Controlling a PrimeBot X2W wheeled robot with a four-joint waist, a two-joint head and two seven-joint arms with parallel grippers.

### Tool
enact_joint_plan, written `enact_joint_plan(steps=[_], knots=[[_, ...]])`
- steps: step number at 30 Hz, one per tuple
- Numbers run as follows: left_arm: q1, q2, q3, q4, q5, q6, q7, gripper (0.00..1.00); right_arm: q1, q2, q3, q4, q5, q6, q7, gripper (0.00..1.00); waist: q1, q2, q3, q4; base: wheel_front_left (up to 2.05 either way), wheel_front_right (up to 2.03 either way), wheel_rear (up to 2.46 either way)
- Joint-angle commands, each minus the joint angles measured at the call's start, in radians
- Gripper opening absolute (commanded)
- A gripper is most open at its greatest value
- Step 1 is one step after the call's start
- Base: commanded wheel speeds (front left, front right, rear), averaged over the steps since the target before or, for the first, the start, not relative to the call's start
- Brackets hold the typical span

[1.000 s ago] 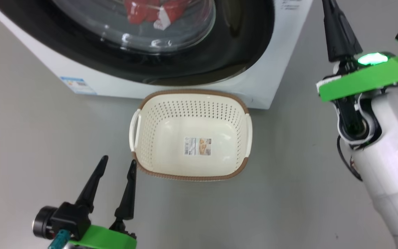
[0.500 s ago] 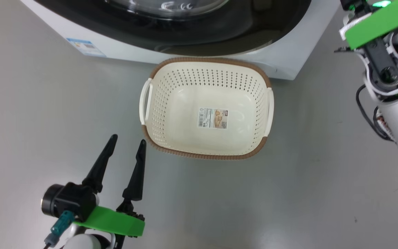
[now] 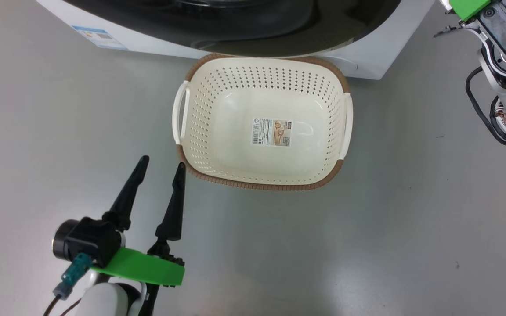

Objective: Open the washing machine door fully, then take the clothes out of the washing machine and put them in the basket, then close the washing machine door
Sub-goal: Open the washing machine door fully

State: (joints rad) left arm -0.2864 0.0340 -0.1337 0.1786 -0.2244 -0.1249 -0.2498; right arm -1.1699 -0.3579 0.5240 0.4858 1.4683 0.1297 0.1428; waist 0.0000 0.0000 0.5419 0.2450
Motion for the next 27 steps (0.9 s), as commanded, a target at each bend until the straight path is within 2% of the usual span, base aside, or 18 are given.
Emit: enact_joint_plan(steps=[1, 14, 27], knots=[[-0.003, 0.016, 0.03, -0.017, -0.012, -0.006, -0.012, 1.0, 0.014, 0.029, 0.019, -0.025, 0.012, 0.001, 0.017, 0.0, 0.0, 0.0, -0.003, 0.0, 0.0, 0.0, 0.0], [0.045, 0.016, 0.039, -0.003, 0.01, -0.006, -0.012, 1.0, 0.161, 0.03, 0.09, -0.063, 0.096, 0.001, 0.124, 0.0, 0.0, 0.0, -0.127, -0.026, 0.0, 0.0, 0.0], [0.137, 0.016, 0.048, 0.007, 0.02, -0.006, -0.012, 1.0, 0.345, 0.045, 0.117, -0.109, 0.146, 0.001, 0.161, 0.0, 0.0, 0.0, -0.276, -0.021, 0.0, 0.0, 0.0]])
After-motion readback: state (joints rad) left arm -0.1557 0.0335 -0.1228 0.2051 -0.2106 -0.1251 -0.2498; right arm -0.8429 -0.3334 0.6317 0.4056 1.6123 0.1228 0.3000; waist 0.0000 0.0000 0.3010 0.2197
